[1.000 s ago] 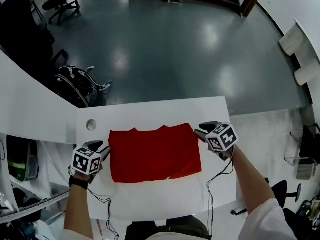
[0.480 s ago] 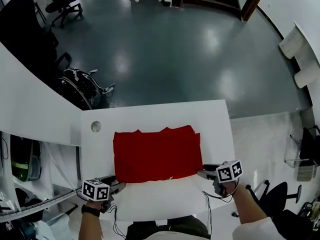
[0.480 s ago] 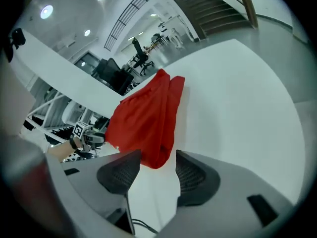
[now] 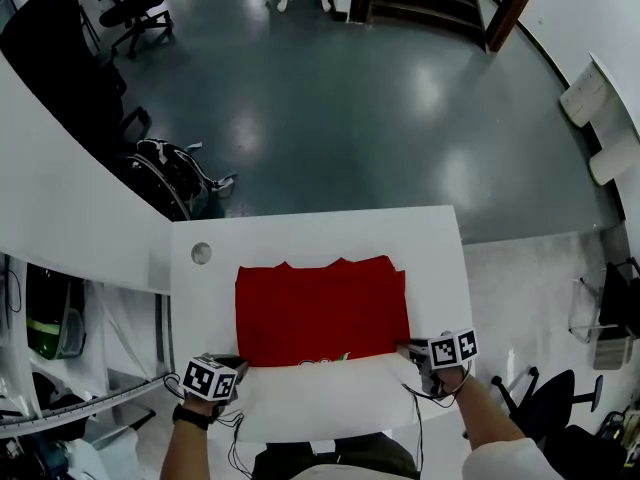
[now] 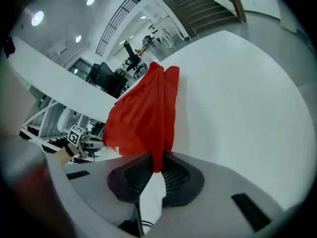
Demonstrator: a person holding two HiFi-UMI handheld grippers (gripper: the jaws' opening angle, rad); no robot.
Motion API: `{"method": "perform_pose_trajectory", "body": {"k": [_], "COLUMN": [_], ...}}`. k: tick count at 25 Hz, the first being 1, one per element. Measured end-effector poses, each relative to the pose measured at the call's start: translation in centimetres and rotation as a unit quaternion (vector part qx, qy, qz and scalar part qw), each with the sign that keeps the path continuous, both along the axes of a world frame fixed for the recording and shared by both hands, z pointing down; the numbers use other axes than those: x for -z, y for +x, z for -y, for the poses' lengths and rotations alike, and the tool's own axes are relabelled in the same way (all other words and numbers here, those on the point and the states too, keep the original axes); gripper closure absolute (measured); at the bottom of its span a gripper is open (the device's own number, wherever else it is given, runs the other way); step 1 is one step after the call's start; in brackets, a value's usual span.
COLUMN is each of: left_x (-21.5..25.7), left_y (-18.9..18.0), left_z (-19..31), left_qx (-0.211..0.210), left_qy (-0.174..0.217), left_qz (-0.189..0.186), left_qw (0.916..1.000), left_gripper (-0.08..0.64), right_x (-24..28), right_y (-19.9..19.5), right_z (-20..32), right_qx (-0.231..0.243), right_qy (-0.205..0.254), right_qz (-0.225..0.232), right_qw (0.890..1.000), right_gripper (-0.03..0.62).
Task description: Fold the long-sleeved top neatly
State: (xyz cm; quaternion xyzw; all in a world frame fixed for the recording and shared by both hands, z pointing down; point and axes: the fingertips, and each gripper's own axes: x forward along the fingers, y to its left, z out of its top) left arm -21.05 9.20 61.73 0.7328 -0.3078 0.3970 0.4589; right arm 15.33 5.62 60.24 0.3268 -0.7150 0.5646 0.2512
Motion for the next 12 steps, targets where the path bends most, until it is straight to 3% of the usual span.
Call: {"method": "perform_pose_trajectory", "body": {"k": [4,12], "left_x": [0.9,0.0], "left_y": [-1.4,-1.8], "left_z": [-1.3,-4.6], "left_qx": [-0.005,-0.017], "left_qy": [-0.019,-0.044], "left_qz": [-0.03,-0.035], "left_qw": [0.9994,0.9983], "left_gripper": [0.532,0.532], "right_x": [0.4,-0.4], "right_y": [-0.6,-1.5], "right_z": [-1.6,-4.4], "right_qx": [0.01,0.026], "right_qy": [-0.015,-0.022], "right_qz": [0.027,0.009], "right_qw": [0.999,0.999], "right_gripper": [0.541,0.54]}}
